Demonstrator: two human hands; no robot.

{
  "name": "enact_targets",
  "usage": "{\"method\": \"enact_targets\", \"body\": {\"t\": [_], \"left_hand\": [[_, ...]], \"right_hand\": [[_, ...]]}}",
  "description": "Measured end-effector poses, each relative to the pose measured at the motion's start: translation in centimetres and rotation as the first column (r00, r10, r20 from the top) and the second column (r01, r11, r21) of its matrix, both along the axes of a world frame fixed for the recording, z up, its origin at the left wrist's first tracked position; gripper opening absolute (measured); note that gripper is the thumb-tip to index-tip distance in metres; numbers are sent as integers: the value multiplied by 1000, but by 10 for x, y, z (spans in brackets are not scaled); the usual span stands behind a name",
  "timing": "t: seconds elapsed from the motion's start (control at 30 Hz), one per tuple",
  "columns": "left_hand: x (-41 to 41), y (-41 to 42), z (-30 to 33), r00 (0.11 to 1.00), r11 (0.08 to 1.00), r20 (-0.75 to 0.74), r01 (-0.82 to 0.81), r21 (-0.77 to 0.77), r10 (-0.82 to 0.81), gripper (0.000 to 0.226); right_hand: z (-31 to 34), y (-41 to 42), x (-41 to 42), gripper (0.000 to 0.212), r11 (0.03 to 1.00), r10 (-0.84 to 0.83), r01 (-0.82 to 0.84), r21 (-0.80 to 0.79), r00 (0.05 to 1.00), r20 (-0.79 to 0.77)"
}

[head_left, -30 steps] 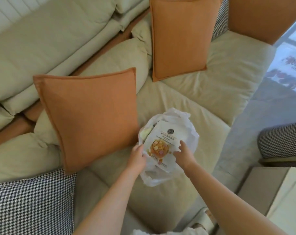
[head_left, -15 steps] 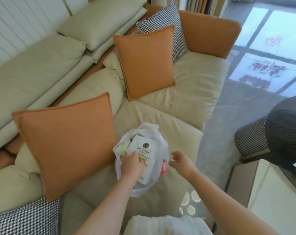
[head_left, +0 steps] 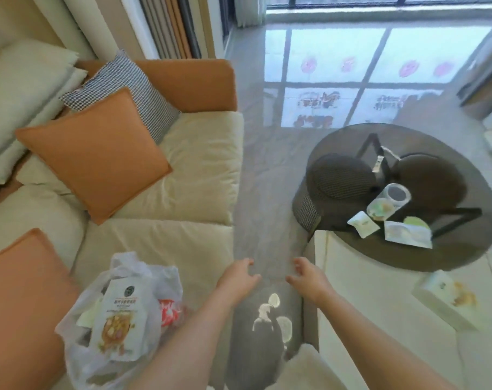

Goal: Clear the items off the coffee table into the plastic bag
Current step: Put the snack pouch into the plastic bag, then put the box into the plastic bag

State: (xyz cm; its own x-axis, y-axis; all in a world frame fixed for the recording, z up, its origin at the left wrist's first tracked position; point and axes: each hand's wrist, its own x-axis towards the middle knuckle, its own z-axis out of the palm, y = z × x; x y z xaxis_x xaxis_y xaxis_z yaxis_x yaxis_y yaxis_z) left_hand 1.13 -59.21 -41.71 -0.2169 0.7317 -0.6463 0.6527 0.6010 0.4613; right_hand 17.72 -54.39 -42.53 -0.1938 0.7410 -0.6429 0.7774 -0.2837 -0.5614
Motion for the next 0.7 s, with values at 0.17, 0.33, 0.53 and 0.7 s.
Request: {"method": "enact_targets", "body": {"t": [0.17,0.33,0.53,0.7], "left_hand": [[85,46,-6,972,972,11,235,-24,-235,50],[163,75,-13,898,897,44,440,-43,-438,46],[238,109,-27,783,780,79,622,-73,-617,50],[295,156,-43,658,655,60,753,-57,-751,49]], "right_hand": [[-2,10,93,53,983,-185,185,-14,982,25],[-8,5,170,54,923,-383,385,-25,922,65],[-17,-1,240,55,807,-581,589,-49,805,120],[-28,9,287,55,684,-712,727,-57,683,164]]}}
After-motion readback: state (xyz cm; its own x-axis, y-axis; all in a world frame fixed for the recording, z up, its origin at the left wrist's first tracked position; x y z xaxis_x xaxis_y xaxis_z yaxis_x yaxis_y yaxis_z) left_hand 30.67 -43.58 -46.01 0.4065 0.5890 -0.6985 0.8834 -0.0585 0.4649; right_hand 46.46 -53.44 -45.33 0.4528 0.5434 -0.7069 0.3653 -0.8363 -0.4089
